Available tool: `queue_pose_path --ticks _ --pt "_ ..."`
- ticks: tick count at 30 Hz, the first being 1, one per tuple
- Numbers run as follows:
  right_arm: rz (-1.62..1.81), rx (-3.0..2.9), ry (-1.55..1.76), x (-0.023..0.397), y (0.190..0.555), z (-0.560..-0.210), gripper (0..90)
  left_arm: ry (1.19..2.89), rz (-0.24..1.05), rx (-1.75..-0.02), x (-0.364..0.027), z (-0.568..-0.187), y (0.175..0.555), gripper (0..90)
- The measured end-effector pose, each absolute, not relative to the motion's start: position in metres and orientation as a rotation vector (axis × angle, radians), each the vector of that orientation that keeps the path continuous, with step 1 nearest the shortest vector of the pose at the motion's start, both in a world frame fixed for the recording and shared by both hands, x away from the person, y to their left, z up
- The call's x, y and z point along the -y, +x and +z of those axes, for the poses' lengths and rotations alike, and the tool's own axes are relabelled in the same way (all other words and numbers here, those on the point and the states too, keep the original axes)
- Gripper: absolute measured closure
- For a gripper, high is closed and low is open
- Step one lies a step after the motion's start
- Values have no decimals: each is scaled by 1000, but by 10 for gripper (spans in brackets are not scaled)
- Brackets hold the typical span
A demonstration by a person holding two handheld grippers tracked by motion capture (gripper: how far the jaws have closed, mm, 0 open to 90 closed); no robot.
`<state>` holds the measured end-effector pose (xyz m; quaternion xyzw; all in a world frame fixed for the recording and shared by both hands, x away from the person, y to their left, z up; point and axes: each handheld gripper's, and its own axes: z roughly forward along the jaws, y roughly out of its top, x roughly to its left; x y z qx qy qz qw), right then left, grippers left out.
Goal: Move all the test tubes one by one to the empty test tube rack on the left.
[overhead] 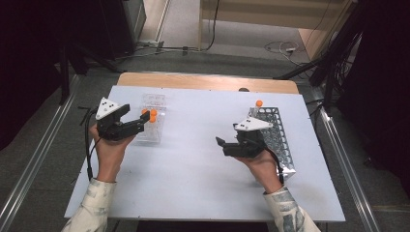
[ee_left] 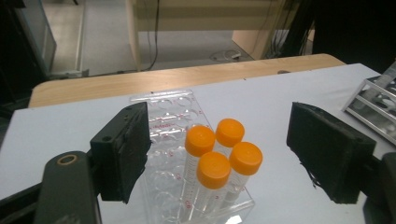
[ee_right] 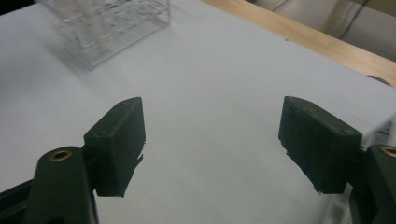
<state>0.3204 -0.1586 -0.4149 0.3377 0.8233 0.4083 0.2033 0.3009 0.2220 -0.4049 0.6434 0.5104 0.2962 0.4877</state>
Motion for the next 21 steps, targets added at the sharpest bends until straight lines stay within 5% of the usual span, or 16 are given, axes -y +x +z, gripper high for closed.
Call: queue_pose_path --ticks 21 --pt "1034 -2047 1211 226 378 -413 312 1567 746 -1246 -224 -403 298 208"
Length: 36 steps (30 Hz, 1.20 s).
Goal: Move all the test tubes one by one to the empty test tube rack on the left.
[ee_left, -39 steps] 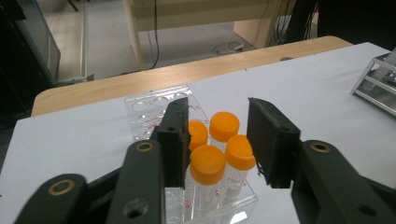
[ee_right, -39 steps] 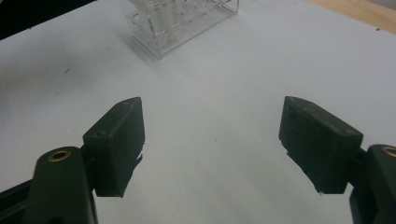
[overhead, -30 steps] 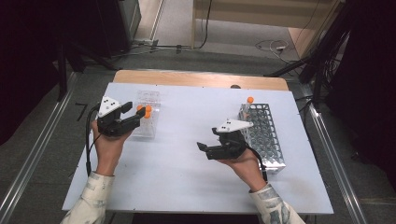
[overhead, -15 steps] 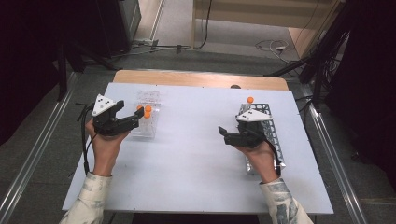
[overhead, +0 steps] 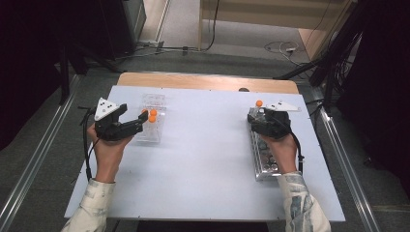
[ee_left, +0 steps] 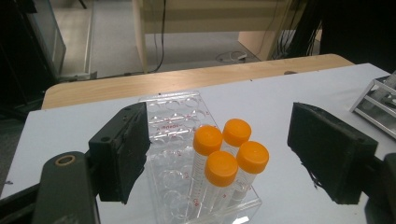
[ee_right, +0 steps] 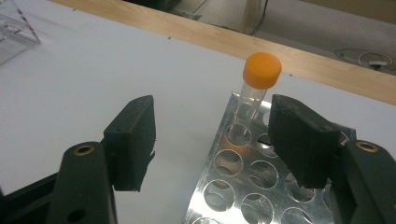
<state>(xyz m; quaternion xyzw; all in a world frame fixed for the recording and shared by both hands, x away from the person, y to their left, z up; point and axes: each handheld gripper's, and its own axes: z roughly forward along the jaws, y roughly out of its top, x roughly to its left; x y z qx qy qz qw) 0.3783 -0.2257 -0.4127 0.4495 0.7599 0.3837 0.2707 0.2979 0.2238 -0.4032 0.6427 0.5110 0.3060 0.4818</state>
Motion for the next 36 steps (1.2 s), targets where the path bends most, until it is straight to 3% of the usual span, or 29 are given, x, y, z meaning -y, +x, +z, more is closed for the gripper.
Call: queue_pose_path --ticks 15,31,36 --pt "948 -2051 1337 228 419 -425 496 1557 749 -1241 -224 -402 296 213" --pt "907 -2066 1410 223 438 -429 701 1555 750 -1242 -225 -401 295 213" --pt "909 -2055 1404 224 437 -429 713 1560 751 -1245 -224 -402 295 212"
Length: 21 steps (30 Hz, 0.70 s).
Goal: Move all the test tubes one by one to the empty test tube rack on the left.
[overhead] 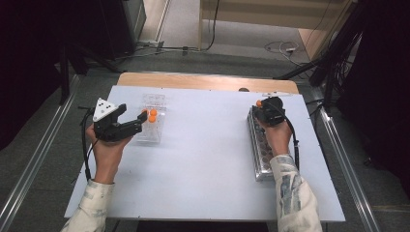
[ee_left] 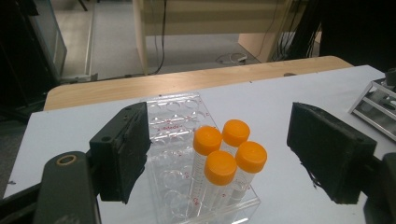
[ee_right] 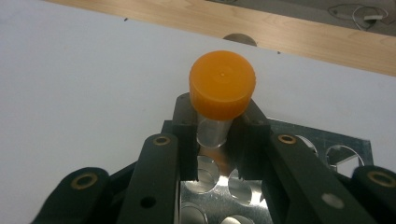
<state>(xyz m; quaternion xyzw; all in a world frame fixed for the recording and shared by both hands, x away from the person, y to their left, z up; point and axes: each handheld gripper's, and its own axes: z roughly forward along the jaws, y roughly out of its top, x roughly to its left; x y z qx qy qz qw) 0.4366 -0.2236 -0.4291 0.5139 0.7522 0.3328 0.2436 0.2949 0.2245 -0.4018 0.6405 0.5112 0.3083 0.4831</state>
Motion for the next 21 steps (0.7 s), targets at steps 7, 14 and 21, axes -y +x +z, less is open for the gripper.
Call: queue_pose_path --ticks 7,14,21 --pt "963 -2000 1381 226 432 -420 718 1570 761 -1247 -224 -402 295 209" --pt "1021 -1954 1366 231 424 -405 720 1563 763 -1249 -224 -402 294 197" --pt "1052 -1924 1332 233 416 -387 721 1563 762 -1244 -224 -401 294 197"
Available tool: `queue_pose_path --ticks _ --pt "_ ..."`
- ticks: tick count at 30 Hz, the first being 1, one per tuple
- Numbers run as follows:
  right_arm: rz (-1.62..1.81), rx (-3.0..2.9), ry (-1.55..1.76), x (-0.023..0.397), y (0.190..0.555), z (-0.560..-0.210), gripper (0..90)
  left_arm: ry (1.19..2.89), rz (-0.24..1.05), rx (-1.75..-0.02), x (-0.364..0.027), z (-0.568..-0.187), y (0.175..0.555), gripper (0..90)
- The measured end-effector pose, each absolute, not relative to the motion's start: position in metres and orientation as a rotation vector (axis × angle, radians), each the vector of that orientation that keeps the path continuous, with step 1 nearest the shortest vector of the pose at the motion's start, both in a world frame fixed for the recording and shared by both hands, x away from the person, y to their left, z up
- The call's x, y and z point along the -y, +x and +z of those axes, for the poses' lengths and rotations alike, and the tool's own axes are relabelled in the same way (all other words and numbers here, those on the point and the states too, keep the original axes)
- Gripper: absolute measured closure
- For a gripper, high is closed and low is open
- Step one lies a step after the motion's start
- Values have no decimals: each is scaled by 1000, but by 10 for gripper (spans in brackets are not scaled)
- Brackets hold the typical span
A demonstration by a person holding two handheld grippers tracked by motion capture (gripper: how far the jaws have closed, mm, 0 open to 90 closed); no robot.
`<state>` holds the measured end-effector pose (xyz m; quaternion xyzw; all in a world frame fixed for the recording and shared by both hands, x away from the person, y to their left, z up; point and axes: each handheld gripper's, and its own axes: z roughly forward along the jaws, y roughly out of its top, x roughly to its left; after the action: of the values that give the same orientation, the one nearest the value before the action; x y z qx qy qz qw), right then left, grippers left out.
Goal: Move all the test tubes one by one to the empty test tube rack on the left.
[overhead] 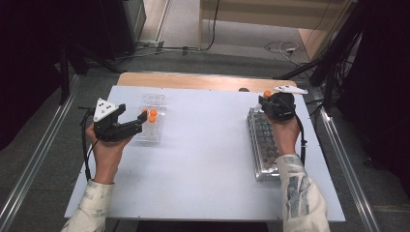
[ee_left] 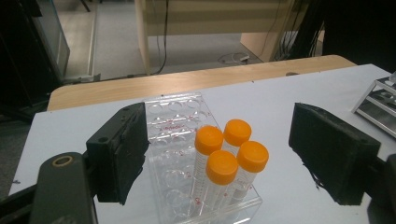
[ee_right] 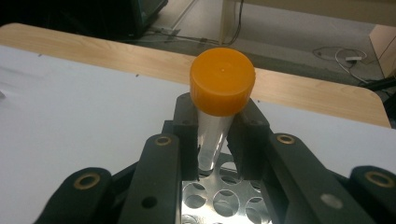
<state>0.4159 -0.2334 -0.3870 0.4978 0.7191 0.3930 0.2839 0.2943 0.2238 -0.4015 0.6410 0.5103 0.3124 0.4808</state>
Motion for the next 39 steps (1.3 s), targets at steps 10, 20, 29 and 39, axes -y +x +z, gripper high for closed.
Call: queue_pose_path --ticks 10,20,29,39 --pt "1125 -1966 1239 227 392 -371 721 1574 738 -1207 -216 -398 291 188" --pt "1204 -2168 1059 174 359 -381 721 1610 708 -1128 -193 -394 284 189" --pt "1204 -2335 890 121 337 -397 720 1658 673 -1057 -170 -394 279 189" --pt "1200 -2453 784 77 323 -412 720 1720 613 -973 -142 -400 275 202"
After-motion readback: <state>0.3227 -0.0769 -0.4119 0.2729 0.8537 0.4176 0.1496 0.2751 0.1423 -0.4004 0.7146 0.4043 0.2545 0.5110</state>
